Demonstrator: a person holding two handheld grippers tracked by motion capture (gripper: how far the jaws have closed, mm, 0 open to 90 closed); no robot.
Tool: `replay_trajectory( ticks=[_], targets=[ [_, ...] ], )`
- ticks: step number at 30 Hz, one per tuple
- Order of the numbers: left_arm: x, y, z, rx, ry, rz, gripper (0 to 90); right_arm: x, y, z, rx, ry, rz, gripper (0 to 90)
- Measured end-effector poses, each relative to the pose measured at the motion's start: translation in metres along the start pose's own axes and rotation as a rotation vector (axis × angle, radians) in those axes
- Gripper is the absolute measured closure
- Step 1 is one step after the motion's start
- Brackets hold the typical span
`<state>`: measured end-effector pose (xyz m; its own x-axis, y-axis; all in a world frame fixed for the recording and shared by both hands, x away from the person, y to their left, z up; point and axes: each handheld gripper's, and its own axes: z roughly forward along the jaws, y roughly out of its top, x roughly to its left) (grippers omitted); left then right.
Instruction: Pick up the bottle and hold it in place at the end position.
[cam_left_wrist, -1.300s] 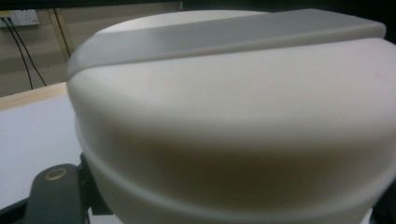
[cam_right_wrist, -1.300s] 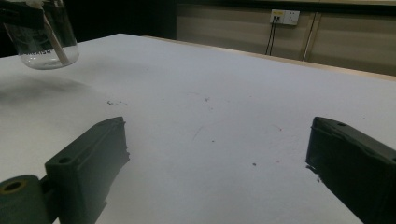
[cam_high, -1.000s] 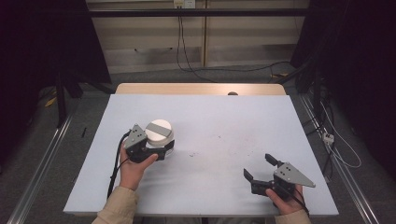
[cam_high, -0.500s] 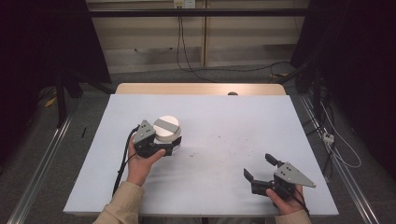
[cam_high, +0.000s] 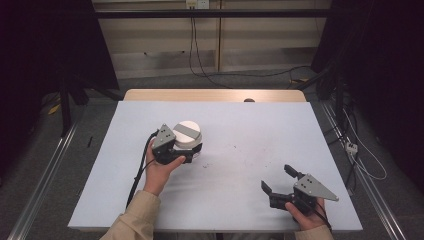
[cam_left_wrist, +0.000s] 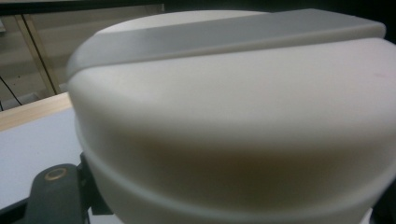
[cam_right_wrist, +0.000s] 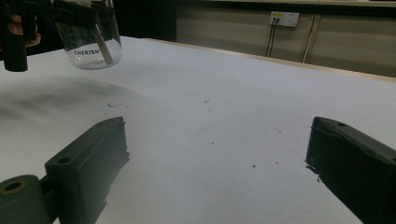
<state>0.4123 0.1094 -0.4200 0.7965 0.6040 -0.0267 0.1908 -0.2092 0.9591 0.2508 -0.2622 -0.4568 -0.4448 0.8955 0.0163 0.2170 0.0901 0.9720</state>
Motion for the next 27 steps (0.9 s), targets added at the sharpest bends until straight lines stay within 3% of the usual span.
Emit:
replay_trajectory(
  ticks=[27],
  targets=[
    [-0.005,0.01,0.035,0.0,-0.026,0.006,18.4,-0.001,0.001,-0.001,-0.008,0.0,0.002,5.0]
  ],
)
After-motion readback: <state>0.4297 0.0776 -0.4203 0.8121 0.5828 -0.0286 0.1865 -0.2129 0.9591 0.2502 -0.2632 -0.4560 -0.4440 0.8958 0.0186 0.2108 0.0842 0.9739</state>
